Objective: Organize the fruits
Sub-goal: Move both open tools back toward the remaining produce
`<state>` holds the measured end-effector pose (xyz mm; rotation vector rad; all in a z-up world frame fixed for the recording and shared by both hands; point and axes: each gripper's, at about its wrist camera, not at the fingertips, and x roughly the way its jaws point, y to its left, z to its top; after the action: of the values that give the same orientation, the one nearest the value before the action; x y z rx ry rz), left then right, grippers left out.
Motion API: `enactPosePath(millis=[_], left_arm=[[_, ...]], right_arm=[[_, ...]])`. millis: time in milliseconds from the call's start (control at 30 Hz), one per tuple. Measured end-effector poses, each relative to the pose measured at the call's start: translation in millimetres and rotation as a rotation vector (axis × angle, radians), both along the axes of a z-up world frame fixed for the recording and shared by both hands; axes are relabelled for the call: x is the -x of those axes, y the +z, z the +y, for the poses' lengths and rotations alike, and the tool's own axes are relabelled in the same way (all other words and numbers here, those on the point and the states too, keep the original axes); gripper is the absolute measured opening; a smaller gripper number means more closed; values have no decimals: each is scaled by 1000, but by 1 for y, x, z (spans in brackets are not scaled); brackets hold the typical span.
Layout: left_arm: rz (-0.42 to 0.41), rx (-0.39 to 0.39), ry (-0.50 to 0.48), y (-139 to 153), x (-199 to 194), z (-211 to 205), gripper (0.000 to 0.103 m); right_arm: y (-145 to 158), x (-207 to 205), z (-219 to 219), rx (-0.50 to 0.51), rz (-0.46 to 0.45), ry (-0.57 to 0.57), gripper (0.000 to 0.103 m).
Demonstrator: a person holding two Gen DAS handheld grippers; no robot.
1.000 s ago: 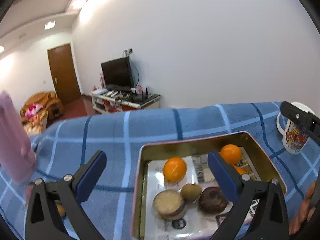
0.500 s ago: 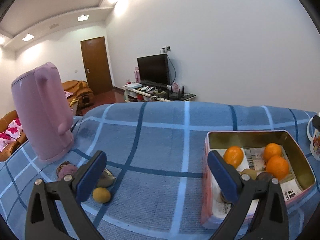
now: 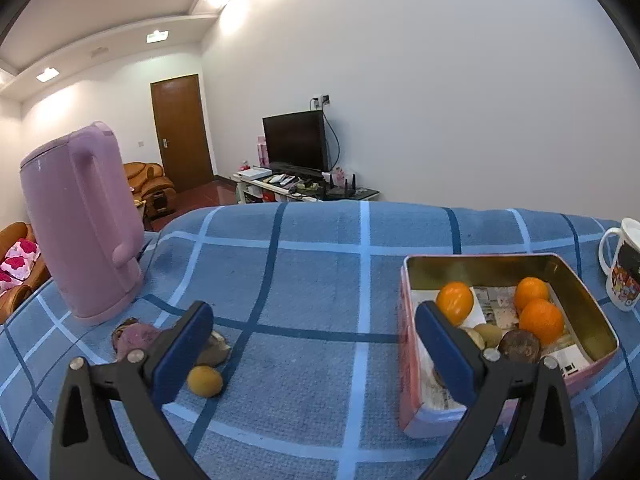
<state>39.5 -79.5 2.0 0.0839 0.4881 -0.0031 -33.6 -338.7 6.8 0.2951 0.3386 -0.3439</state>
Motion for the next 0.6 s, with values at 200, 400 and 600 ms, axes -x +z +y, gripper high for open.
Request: enactPosePath(millis=[200, 400, 600], left_arm=[[-4, -18, -16, 2, 13, 1, 103], [-13, -23, -25, 2, 26, 9, 103], [-20, -22, -38, 3, 37, 18, 103]], right_arm=[[1, 14, 11, -3, 4, -10, 82], [2, 26, 26, 6, 1, -6, 82], [3, 36, 44, 11, -3, 3, 82]])
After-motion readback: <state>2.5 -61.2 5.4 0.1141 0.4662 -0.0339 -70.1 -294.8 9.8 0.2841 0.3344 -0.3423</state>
